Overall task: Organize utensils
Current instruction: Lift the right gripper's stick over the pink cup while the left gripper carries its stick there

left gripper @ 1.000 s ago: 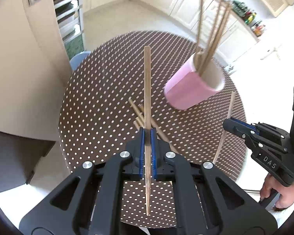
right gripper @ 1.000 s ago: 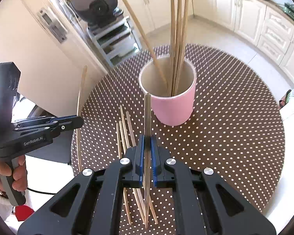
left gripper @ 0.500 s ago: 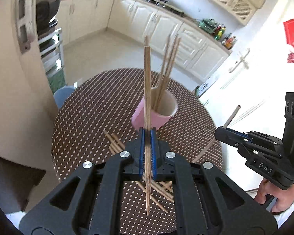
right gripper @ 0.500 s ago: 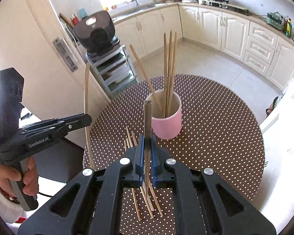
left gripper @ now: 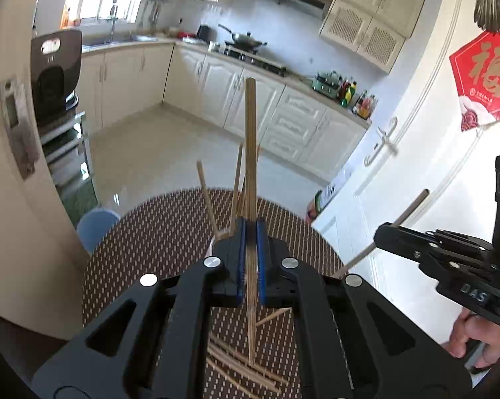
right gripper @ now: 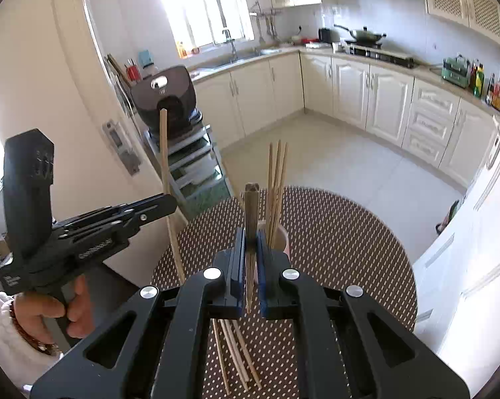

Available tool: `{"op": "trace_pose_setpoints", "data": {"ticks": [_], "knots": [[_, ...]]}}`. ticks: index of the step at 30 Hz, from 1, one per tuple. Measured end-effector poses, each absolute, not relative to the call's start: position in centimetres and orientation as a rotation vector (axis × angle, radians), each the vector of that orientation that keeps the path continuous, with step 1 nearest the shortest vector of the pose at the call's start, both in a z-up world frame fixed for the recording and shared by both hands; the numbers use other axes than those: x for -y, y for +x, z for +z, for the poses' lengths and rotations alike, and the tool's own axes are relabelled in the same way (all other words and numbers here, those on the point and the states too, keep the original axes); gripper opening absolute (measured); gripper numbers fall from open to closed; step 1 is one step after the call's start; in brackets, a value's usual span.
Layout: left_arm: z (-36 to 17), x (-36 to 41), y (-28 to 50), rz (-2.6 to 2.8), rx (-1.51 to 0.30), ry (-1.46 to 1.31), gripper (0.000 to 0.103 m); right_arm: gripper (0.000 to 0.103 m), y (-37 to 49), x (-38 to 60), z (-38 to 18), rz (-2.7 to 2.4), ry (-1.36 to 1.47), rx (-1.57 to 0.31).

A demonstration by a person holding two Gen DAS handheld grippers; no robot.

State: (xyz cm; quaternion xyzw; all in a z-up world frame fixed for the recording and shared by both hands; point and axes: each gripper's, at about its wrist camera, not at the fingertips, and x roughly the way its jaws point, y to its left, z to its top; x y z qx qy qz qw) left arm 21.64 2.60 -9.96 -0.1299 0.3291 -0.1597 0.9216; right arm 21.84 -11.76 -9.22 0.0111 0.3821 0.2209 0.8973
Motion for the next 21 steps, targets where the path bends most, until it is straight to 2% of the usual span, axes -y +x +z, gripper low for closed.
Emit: {"op": "trace_pose_setpoints", "data": {"ticks": [11, 21], "knots": [[-8.3, -1.7, 26.3, -0.29, -0.589, -0.273, 0.006, 0.005, 25.5, 12.4, -6.4, 0.463, 0.0, -0.71], [-10.8, -0.9, 30.1, -0.249, -0.584, -0.24, 0.007, 0.005, 28.4, 12.0, -8.0, 0.47, -0.011, -0.725]]}}
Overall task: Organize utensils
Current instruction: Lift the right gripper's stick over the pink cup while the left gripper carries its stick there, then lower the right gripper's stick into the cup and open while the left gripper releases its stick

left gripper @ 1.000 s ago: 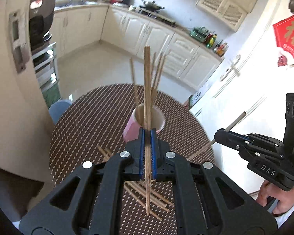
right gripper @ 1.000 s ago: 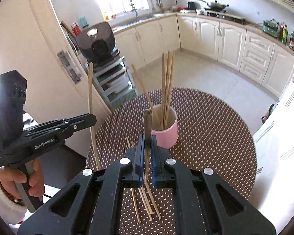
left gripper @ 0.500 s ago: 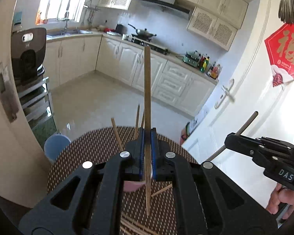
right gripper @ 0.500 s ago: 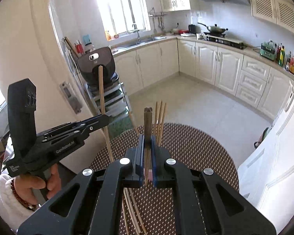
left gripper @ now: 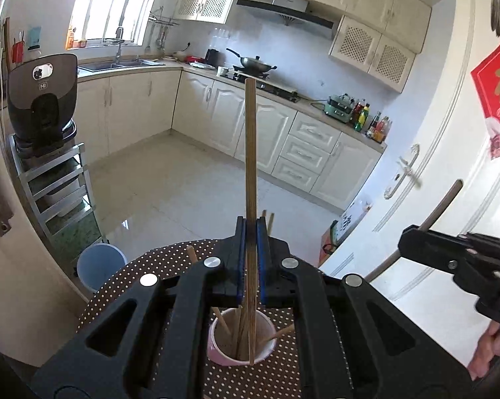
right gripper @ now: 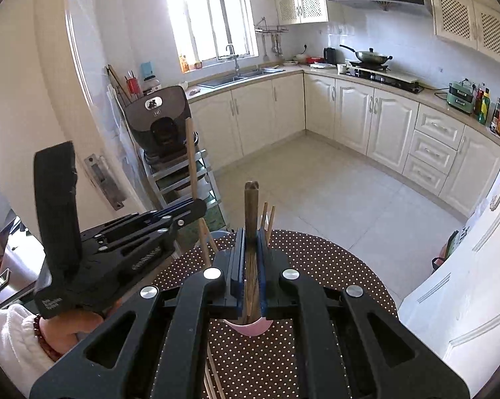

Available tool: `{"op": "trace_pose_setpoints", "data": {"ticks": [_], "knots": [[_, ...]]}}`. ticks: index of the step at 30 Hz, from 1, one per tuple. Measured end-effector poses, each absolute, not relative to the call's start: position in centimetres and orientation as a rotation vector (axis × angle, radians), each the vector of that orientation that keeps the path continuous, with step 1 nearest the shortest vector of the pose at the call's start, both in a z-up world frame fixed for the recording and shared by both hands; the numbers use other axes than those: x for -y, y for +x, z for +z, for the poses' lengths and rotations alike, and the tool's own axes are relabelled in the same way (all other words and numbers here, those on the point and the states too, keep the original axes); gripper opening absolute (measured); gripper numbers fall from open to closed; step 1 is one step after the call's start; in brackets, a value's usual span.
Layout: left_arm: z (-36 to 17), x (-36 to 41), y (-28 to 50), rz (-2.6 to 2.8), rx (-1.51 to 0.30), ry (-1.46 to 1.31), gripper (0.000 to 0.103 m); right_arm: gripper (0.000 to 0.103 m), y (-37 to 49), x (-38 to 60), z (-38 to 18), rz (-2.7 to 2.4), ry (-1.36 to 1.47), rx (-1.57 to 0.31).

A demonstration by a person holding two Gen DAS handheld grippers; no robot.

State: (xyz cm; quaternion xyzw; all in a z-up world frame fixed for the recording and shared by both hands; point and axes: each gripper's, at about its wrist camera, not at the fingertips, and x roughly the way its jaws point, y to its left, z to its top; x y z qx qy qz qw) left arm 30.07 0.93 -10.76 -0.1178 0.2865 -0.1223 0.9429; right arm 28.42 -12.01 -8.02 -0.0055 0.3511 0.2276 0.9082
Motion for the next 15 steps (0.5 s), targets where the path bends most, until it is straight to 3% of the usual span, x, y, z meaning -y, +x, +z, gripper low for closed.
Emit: {"op": "trace_pose_setpoints", "data": {"ticks": [15], "knots": [[-15.2, 0.9, 31.1, -0.241, -0.659, -0.162, 0.007, 0.005, 29.9, 11.8, -10.5, 0.484, 0.009, -0.814]]}}
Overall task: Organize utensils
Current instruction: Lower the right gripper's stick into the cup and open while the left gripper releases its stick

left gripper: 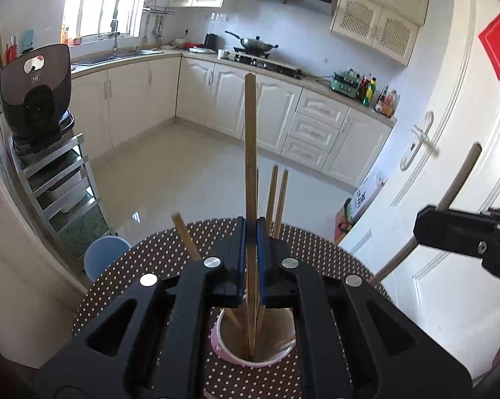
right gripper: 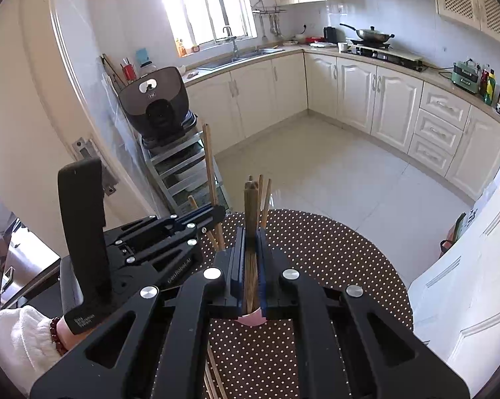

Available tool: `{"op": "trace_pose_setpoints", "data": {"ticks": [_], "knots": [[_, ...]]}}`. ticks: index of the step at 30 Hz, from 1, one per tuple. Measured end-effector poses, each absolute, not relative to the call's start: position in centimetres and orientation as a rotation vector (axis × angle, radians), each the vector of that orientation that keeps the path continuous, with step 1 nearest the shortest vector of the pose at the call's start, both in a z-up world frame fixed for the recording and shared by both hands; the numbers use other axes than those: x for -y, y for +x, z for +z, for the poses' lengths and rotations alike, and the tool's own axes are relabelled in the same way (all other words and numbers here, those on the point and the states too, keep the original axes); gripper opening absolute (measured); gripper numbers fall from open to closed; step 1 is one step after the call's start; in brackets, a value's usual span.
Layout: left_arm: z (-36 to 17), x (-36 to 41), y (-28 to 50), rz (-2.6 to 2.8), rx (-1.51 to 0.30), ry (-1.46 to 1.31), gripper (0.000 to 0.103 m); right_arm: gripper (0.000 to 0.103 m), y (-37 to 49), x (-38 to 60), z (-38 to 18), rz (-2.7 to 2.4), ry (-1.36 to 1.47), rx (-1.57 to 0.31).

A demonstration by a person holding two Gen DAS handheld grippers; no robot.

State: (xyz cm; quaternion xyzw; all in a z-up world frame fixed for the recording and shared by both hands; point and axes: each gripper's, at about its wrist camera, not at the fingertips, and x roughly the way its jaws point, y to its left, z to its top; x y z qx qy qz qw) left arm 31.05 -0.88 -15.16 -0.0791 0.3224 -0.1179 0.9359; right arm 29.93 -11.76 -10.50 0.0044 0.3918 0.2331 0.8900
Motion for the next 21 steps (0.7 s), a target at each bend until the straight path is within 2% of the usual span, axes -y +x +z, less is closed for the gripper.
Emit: {"op": "trace_pose_setpoints", "data": {"ticks": [21], "knots": [[-16.8, -0.5, 27.1, -0.239, -0.765, -0.14, 0.008, 0.009, 29.2, 10.7, -14.1, 0.447, 0.035, -0.899]]}}
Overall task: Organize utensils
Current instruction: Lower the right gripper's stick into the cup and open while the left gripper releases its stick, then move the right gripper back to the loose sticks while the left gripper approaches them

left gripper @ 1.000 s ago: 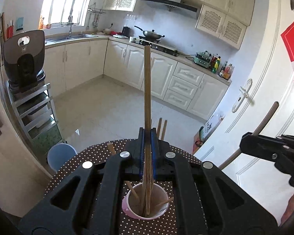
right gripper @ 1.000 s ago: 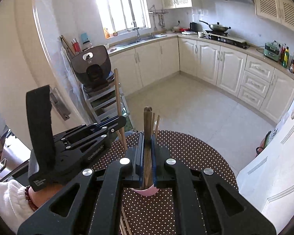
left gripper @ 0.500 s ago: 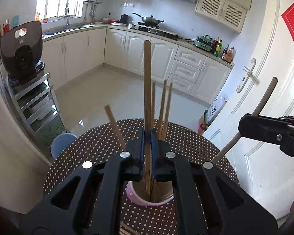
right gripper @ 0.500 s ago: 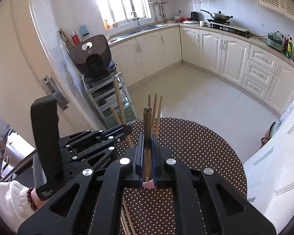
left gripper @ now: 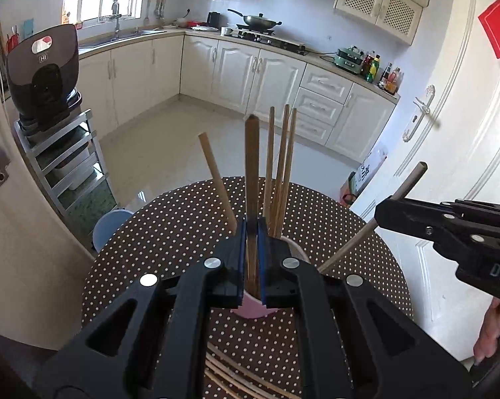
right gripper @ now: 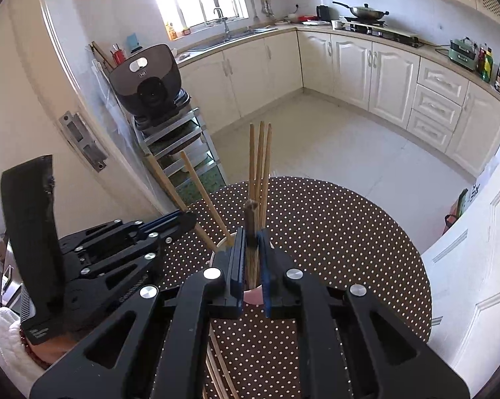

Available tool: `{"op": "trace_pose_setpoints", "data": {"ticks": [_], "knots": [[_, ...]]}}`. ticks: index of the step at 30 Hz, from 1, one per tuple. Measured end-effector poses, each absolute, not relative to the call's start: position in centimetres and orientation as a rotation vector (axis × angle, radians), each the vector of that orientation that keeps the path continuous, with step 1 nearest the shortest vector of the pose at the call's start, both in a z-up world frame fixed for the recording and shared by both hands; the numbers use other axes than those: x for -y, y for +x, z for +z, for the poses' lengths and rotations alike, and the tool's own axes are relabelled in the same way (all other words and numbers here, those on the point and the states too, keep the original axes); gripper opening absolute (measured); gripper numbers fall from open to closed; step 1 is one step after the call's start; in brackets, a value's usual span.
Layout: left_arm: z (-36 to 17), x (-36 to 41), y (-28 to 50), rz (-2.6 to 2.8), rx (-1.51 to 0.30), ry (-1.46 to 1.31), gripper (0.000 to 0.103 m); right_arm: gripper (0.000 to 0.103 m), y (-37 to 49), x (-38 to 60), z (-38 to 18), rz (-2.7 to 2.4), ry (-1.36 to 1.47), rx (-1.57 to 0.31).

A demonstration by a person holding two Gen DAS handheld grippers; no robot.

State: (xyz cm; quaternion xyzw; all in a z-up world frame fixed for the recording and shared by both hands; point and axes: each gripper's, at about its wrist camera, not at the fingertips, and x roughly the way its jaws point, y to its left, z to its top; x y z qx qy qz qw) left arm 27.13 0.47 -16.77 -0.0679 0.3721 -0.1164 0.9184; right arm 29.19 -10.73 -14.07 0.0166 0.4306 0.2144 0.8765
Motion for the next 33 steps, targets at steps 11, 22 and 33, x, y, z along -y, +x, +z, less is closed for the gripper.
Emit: {"op": "trace_pose_setpoints", "data": {"ticks": [11, 22, 33], "knots": [[-15.9, -1.4, 24.1, -0.236, -0.758, -0.122, 0.049, 0.022, 27.3, 10.5, -13.5, 0.424, 0.065, -0.874], [-14.0, -2.4, 20.6, -0.211, -0.678, -0.08, 0.065, 0.033, 23.9, 10.5, -11.9, 0.396, 0.081, -0.8], [-11.9, -2.9, 17.6, -0.196, -0.573, -0.038, 0.075, 0.043, 20.8, 10.8, -11.1, 0.356, 0.088, -0.752]]}}
